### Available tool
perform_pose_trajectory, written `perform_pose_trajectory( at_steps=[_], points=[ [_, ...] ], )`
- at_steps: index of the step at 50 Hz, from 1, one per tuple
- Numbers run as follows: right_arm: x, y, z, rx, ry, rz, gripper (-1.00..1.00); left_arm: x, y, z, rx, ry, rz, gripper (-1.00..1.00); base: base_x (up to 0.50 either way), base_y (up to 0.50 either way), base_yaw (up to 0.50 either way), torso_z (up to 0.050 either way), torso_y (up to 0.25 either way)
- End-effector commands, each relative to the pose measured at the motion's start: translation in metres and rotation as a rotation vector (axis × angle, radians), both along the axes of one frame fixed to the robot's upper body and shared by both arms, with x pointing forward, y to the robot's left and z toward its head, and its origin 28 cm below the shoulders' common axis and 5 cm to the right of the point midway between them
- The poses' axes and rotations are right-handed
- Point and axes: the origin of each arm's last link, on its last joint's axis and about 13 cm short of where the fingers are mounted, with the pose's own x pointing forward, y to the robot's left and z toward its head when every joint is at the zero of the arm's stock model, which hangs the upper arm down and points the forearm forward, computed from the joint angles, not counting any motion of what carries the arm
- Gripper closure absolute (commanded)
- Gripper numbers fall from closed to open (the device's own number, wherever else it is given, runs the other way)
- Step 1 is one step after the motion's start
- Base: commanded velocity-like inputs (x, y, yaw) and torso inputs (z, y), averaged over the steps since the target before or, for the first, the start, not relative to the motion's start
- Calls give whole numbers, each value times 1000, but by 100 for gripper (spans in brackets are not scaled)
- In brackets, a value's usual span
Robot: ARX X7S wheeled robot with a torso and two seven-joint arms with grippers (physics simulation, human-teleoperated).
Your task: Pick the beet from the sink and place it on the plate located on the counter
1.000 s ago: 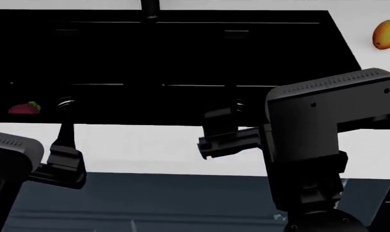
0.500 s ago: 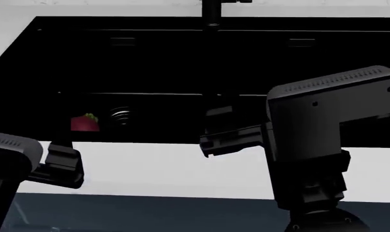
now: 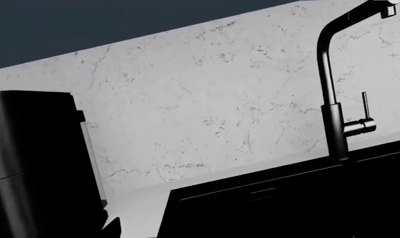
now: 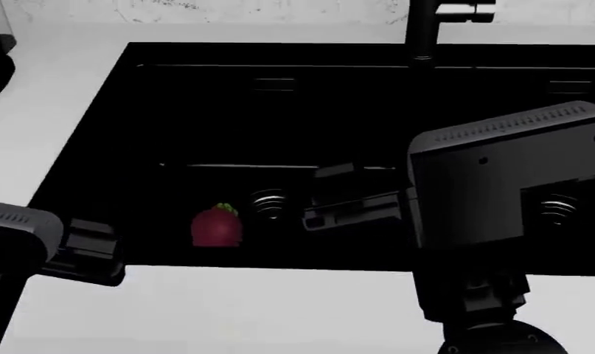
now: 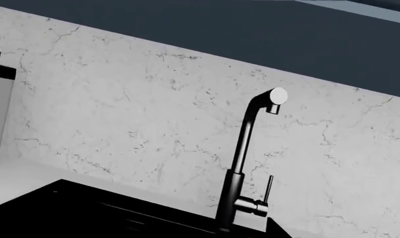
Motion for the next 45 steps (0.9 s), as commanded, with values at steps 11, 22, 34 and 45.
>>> perform_pose_trajectory(
  at_steps=[11,22,34,45],
  points=[
    [1,1,-1,10,1,17,-100,1,1,-1,4,2,6,-100,500,132,0,0,0],
    [0,1,-1,15,5,20,-100,2,0,-2,14,4,9,-100,361,60,0,0,1],
    [0,0,1,21,6,21,-100,3,-1,-3,0,24,-3,-100,0,0,0,0,0],
    [-1,-1,1,21,6,20,-100,4,-1,-2,12,29,-2,-100,0,0,0,0,0]
  ],
)
